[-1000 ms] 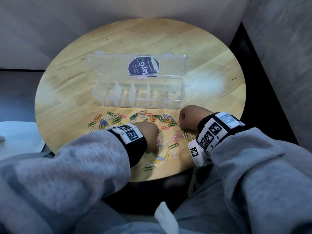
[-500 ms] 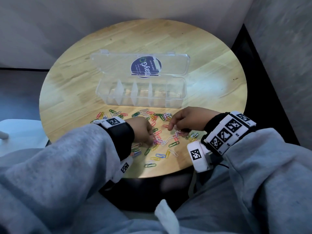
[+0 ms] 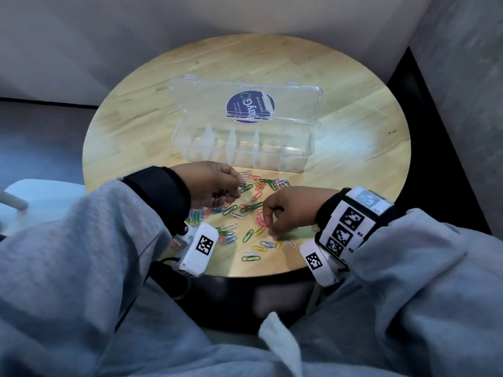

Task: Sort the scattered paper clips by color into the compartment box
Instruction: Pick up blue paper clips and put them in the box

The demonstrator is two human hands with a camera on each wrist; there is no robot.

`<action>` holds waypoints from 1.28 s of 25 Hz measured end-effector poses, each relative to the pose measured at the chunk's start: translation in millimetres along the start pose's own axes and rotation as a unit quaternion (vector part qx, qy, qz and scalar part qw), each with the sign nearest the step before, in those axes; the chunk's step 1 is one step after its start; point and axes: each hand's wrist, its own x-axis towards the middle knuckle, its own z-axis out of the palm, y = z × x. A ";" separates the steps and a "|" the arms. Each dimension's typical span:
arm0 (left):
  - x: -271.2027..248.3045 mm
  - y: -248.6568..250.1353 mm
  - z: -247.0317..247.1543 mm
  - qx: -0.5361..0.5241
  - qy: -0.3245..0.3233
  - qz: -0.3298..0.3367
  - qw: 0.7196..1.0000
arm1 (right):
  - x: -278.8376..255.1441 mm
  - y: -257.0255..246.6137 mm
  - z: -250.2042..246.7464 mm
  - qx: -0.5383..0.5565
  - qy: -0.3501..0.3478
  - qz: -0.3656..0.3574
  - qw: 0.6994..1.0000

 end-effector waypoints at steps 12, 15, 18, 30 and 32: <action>1.9 -1.0 -4.5 -0.033 0.010 -0.037 0.999 | 18.1 -15.7 24.3 -0.219 -0.008 0.032 0.975; 6.1 -2.3 -2.5 -0.031 0.018 -0.034 0.999 | 17.6 -9.7 18.2 -0.165 -0.027 0.034 0.985; 11.2 1.4 -1.7 -0.037 0.012 -0.032 0.999 | 9.1 3.5 -5.4 -0.020 0.014 0.043 0.999; 42.6 70.3 24.7 -0.165 -0.032 0.063 0.984 | 2.9 40.9 -76.4 0.598 0.272 0.053 0.753; 48.6 75.4 29.0 -0.178 -0.035 0.065 0.981 | 5.9 42.8 -78.8 0.616 0.290 0.059 0.730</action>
